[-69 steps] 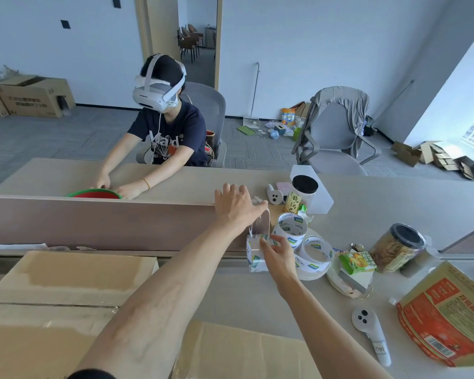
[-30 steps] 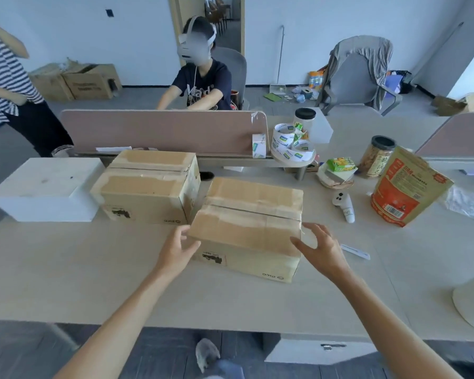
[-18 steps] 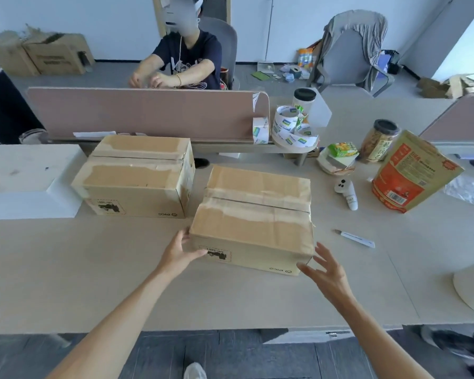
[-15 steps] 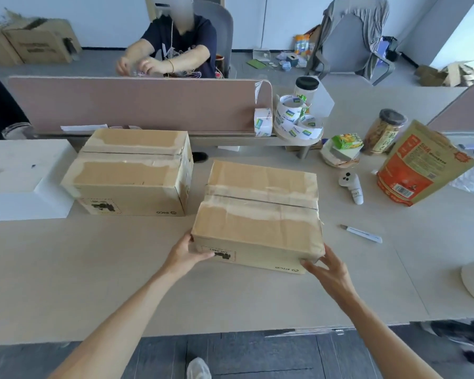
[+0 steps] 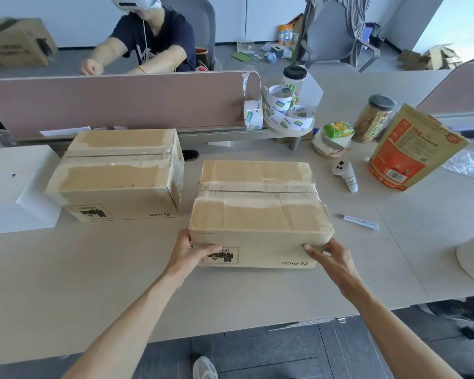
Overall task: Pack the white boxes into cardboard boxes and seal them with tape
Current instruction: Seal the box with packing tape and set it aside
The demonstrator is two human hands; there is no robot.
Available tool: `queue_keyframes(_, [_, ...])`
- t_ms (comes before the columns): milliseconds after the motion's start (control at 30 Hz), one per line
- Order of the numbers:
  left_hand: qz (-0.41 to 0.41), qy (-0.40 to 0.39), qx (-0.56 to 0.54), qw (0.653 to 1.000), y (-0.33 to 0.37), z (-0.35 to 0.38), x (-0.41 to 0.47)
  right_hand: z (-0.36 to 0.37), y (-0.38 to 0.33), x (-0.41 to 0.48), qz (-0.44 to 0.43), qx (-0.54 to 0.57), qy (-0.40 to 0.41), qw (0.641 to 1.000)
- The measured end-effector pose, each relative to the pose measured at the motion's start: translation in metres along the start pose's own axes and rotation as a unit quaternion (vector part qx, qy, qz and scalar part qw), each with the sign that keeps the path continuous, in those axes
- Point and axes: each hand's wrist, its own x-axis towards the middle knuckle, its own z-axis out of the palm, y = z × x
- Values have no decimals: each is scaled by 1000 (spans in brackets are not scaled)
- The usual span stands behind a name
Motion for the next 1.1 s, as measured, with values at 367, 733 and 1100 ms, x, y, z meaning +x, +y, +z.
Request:
queue_keyframes(367, [-19,89,-68,994,16,33,-109,-49,-14,-30,-28,54,-132,989])
queue_keyframes(733, [11,321,-119,940,29,-17,-278,28,-97,-78,-144,21,-321,936])
queue_keyframes(1100, [25,561,-162,811,-23,-134,-448,246,-170,-187,-231,-14,-521,821])
